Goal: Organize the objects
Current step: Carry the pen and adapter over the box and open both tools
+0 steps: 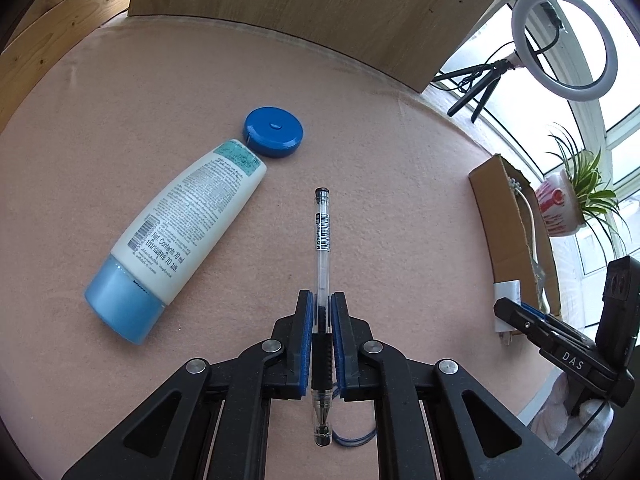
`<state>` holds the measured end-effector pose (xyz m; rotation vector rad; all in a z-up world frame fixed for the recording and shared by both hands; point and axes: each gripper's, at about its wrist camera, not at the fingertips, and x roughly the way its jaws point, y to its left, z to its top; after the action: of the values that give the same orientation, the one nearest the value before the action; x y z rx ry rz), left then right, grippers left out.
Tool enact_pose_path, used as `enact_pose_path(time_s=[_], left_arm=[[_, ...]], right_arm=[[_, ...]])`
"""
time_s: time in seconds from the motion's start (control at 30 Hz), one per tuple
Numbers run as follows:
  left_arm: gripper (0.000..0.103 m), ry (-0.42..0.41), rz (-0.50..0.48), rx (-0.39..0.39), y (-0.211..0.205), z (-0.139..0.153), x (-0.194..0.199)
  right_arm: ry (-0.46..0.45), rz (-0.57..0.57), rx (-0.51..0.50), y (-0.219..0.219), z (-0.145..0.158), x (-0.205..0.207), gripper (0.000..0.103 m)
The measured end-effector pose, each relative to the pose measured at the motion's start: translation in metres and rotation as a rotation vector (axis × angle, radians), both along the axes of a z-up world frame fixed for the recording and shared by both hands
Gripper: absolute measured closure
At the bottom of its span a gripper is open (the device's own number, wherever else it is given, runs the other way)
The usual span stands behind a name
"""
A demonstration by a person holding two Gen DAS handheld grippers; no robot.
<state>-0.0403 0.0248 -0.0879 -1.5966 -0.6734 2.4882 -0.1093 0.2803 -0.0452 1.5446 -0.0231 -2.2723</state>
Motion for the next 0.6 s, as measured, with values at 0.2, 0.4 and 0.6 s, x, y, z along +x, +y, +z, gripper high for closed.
enact_pose_path(time_s=[0.2,0.4,0.6], left_arm=[[0.093,0.048,-0.038,0.005,0.034,0.020,-0.024],[0.093,0.088,-0.084,0.013,0.070,0.038,-0.044],[0.093,0.119,-0.133,0.023,0.108,0.054,-0.060]], right_arm=[[0.042,-0.020,-0.027,0.019,0.022,0.004,0.071],[0.094,-0.075,-0.043,0.057,0.046,0.002,0.071],[0.125,-0.139,-0.027,0.101,0.055,-0.006,0.071]])
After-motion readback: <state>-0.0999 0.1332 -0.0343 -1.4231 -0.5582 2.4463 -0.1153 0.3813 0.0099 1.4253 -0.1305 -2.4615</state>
